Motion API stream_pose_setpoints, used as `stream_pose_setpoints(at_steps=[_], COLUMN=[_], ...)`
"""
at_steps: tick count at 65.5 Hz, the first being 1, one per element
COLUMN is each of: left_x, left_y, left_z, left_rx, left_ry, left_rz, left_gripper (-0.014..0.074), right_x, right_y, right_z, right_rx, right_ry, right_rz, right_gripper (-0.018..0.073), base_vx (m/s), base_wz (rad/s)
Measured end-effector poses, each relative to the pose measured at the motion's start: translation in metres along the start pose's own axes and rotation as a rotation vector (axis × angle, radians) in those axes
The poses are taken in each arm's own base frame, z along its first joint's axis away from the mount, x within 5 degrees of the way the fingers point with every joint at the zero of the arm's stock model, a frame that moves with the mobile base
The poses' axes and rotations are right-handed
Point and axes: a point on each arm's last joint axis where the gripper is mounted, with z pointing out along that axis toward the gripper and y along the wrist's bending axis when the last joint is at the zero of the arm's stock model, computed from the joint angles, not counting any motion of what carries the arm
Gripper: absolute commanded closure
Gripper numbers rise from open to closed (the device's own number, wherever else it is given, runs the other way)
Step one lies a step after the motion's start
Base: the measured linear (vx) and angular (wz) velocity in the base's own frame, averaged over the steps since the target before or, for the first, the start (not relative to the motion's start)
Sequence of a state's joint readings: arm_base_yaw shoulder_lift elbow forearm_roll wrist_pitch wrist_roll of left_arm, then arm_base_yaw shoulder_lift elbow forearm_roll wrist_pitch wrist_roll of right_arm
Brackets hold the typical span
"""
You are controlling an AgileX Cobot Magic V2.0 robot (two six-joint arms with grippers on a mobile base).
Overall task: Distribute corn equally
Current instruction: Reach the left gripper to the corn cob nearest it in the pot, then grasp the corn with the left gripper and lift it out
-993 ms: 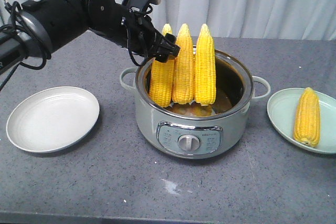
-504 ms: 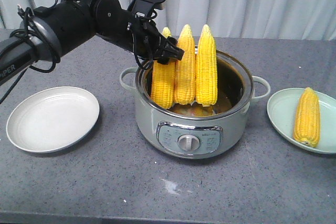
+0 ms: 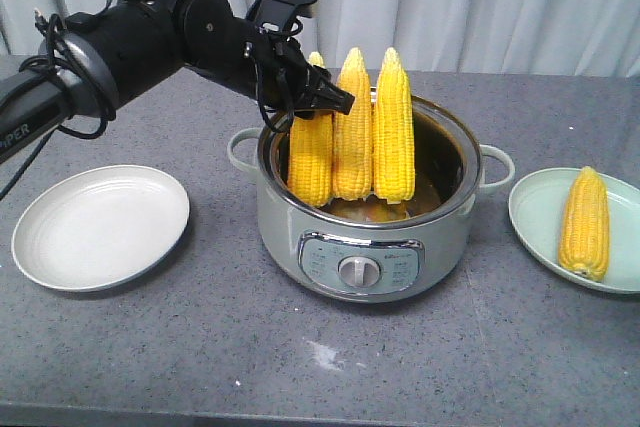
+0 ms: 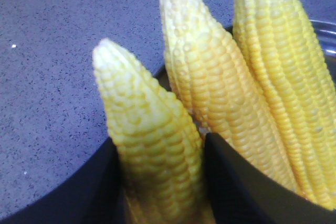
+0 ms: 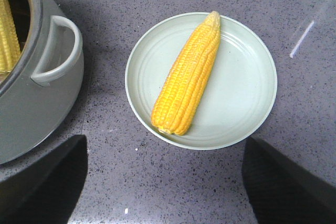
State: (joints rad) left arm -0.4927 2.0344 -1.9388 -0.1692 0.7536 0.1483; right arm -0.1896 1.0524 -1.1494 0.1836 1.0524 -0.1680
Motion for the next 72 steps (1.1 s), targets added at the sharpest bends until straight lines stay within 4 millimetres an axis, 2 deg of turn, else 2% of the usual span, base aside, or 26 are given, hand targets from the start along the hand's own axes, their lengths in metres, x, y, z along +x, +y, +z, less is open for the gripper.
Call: stream_pose_setpoints(at_steps=[7,12,24,30,40,44,56,72], left_x=[-0.004,-0.010,-0.027,-0.030,-0.027,-0.024,-0.003,0.026], left_y=[-0.001,-0.001,-0.001,0.001,0.011,0.018,0.057,0.105], left_z=[-0.010,-0.025,-0.079,-0.101,-0.124,-0.127,-0.128,-0.108], left_rx=[-0.005,-0.017,-0.066,-0.120,-0.240,-0.287,-0.410,-0.478], left_ry=[-0.013,-0.043,-0.142,-0.146,-0.099,-0.066,0.127,0.356], left_rz=[0.019,0.036,0.084,0.125,0.122,0.096,-0.010,-0.124], left_gripper=[0.0576,0.0576,0.0576,0.0575,0.0575,0.0573,0.0572,0.0569], right_x=[0.000,0.000,0.000,0.000,0.000,0.000,0.000,0.000], right_y=[0.000,0.000,0.000,0.000,0.000,0.000,0.000,0.000], right_z=[0.000,0.000,0.000,0.000,0.000,0.000,0.000,0.000], right_rx=[0.000,0.000,0.000,0.000,0.000,0.000,0.000,-0.003], right_ry=[0.000,0.000,0.000,0.000,0.000,0.000,0.001,0.000], right_rz=[0.000,0.000,0.000,0.000,0.000,0.000,0.000,0.002], right_gripper=[-0.0020,-0.0020,-0.0020,-0.0020,-0.0020,-0.0020,-0.0020,-0.0020], base_vx=[0.00,0.00,0.00,0.00,0.00,0.00,0.00,0.00], base_wz=[0.00,0.00,0.00,0.00,0.00,0.00,0.00,0.00])
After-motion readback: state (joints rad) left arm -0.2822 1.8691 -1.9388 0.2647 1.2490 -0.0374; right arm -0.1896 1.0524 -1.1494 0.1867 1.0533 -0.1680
